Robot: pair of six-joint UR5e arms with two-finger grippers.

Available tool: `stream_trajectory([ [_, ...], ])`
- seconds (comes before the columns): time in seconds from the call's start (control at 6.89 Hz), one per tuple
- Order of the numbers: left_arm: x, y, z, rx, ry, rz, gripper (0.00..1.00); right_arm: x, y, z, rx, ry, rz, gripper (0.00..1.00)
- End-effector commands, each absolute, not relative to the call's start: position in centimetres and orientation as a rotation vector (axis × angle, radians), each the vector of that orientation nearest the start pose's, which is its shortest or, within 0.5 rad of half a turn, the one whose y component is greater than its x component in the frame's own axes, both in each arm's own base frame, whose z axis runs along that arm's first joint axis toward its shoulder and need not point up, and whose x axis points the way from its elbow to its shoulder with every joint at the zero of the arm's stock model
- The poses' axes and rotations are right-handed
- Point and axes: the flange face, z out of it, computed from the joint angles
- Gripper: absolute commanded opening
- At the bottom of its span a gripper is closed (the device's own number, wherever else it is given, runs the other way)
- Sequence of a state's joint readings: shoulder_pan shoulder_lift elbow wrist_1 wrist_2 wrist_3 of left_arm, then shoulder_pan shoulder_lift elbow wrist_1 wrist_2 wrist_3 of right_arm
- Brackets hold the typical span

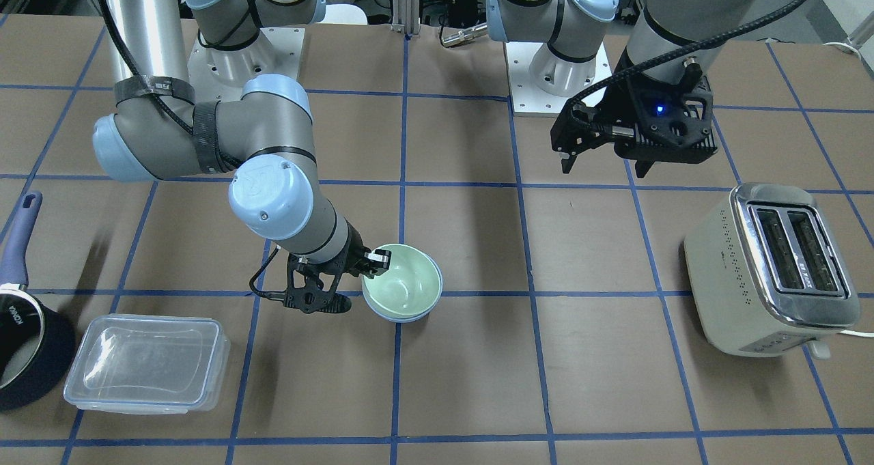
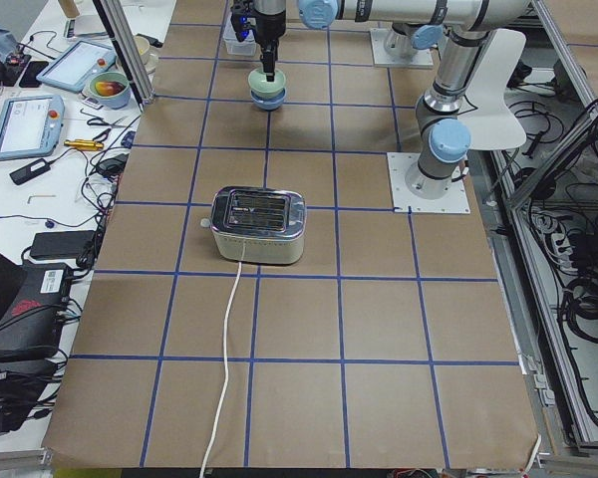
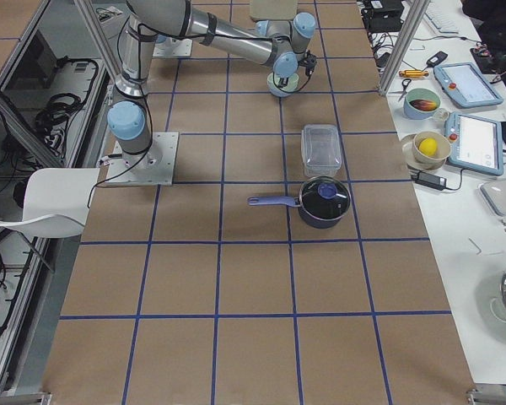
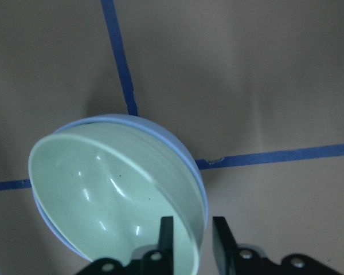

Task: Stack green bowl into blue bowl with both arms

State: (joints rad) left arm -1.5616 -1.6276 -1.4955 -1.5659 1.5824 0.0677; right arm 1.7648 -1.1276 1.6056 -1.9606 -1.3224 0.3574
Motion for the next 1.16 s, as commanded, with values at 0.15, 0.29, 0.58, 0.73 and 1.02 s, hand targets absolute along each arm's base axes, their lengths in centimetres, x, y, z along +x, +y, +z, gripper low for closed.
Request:
stream_trajectory([
  [0.15, -12.9, -52.3, 49.9, 0.091, 3.129, -0.064, 1.0, 23.4, -57.7, 31.7, 0.332, 2.906, 0.15, 1.0],
  [0.29, -13.0, -52.5, 50.4, 0.096, 3.14, -0.089, 1.0, 19.0, -57.4, 34.6, 0.377, 2.932, 0.117, 1.0],
  [0.58, -13.2, -52.5, 49.9, 0.109, 3.141, -0.114, 1.0, 14.7, -53.8, 40.5, 0.209, 3.095, 0.077, 1.0],
  [0.73, -13.1, -52.0, 50.2, 0.108, 3.135, -0.111, 1.0, 14.5, -51.7, 43.1, 0.209, 3.113, 0.087, 1.0],
  [1.02, -12.9, -51.9, 50.2, 0.094, 3.136, -0.096, 1.0, 14.4, -48.9, 45.4, 0.21, 3.119, 0.131, 1.0],
])
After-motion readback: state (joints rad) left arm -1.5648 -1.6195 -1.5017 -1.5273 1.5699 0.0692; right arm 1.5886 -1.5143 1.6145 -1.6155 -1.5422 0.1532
